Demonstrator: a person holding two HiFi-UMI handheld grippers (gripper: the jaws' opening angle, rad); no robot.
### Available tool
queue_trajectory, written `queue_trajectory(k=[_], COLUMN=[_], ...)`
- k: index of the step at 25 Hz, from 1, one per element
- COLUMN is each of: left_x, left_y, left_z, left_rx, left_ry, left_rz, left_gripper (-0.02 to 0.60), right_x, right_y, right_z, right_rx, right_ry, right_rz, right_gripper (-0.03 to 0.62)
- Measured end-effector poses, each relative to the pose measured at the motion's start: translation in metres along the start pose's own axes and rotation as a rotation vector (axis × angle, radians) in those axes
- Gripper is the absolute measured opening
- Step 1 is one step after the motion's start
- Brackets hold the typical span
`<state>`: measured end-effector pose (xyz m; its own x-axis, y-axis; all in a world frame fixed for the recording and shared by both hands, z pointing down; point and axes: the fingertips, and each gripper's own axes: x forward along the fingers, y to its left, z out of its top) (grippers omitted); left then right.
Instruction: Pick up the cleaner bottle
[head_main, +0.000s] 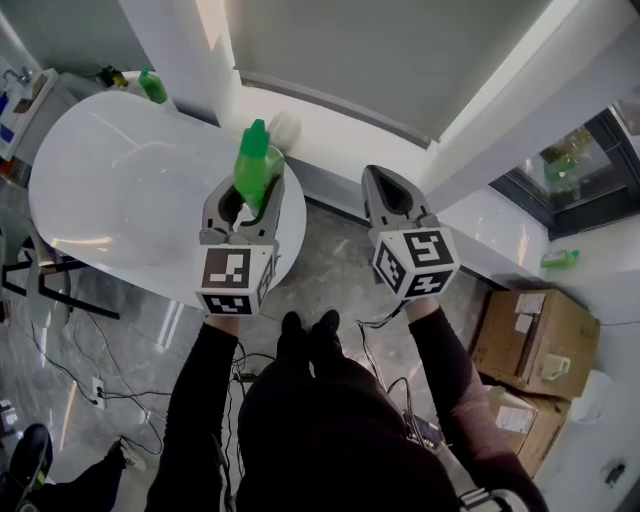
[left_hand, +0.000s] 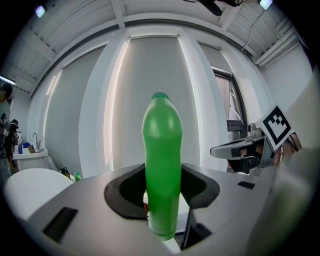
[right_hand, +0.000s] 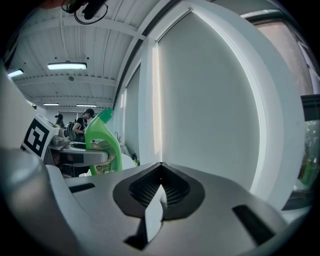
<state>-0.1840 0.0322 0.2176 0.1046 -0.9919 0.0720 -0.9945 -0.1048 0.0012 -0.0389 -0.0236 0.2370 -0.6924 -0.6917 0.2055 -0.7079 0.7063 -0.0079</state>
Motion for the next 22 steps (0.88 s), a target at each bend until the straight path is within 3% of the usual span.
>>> queue_trajectory(k=[22], left_x=[-0.011], left_y=[-0.005], left_z=[0.001], left_rx=[-0.008], left_ry=[-0.011], left_rz=[0.0], left_gripper=[0.186], right_x=[-0.013], right_y=[0.003], right_z=[-0.002], right_rx=[-0.01], right_ry=[0.001], right_rz=[-0.009], right_gripper=[0.0])
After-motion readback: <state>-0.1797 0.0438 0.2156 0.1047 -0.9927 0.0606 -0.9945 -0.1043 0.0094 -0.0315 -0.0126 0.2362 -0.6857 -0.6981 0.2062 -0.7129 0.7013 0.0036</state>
